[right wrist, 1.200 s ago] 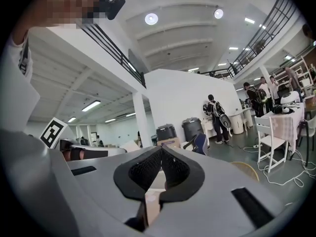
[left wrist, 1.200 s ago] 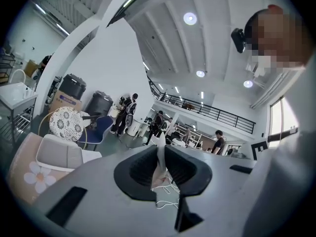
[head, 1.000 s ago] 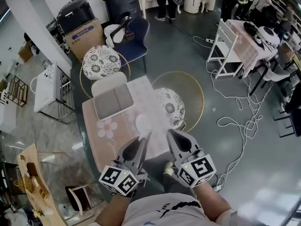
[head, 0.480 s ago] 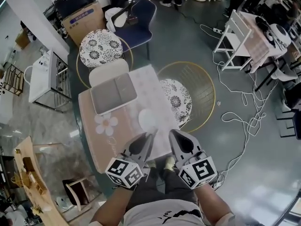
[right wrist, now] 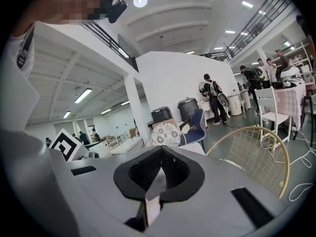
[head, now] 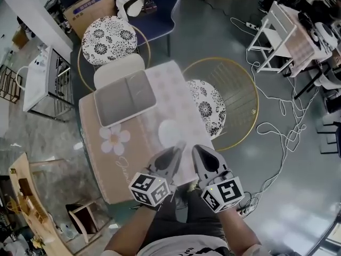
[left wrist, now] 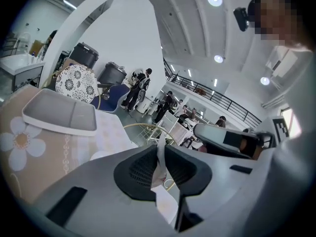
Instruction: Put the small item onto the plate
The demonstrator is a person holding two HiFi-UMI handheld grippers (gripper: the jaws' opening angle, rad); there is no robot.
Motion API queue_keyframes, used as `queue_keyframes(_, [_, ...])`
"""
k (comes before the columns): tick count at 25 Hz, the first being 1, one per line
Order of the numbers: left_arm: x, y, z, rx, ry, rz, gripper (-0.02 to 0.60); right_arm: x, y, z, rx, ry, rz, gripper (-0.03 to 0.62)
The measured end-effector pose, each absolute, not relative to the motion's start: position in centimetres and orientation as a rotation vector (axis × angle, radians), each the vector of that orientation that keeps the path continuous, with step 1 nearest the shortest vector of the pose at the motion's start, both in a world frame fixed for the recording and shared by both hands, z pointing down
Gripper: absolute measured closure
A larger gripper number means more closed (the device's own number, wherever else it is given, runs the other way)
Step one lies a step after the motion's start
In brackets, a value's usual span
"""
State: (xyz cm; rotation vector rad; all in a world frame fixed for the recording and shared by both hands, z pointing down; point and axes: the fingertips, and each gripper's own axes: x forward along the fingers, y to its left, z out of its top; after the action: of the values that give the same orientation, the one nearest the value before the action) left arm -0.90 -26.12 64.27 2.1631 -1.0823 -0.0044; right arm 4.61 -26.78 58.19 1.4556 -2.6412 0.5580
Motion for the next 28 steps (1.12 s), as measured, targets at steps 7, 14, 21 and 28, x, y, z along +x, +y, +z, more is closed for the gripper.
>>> queue_keyframes(7, [-0.2, -27.6, 71.0, 2.098, -1.087, 0.015, 0.528, 5.1, -27.6, 62.6, 1.471, -2.618, 0.569, 0.58])
queue_keyframes(14, [-0.4, -28.6, 75.0, 2.019, -1.096, 0.005, 0.528, 5.5, -28.1, 65.4, 1.461, -2.605, 0.596, 0.58])
queue_keyframes(21, [-0.9, -29.3, 77.4, 1.97, -1.131, 0.015, 0.528, 4.9, -28.4, 66.4, 1.433, -2.623, 0.614, 0.58])
queue_keyframes(28, [-1.0, -29.7, 78.8, 1.898, -1.131, -0.006, 0.528, 4.4, -29.0, 67.4, 1.421, -2.627, 0.654, 0.58])
